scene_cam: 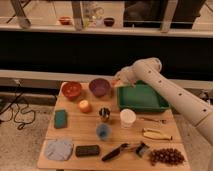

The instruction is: Place pepper in tray

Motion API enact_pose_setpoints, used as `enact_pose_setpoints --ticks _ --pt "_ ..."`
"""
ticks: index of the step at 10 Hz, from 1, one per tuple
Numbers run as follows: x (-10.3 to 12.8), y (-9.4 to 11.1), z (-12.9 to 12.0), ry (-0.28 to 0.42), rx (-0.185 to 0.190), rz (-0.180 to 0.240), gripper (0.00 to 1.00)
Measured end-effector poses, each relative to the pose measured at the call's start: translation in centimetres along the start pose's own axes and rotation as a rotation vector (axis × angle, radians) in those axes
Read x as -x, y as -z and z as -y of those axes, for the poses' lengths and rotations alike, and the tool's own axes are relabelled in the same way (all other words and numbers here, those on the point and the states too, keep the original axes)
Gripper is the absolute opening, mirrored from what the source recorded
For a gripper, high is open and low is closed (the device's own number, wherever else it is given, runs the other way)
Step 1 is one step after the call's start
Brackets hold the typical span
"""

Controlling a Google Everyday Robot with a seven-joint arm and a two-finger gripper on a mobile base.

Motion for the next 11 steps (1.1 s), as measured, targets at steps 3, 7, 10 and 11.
enact_pose_setpoints --ticks 3,7,10,11 --pt "-5.2 0.1 1.3 -0.088 -0.028 -0.084 0.02" --pt "-7.5 -1.0 0.7 -0.124 -0.015 -0.181 0.02" --pt "-8.8 -1.7 0.2 -0.132 0.002 -0.235 0.02" --pt "-8.9 -2.0 0.1 -0.138 0.007 -0.238 0.02"
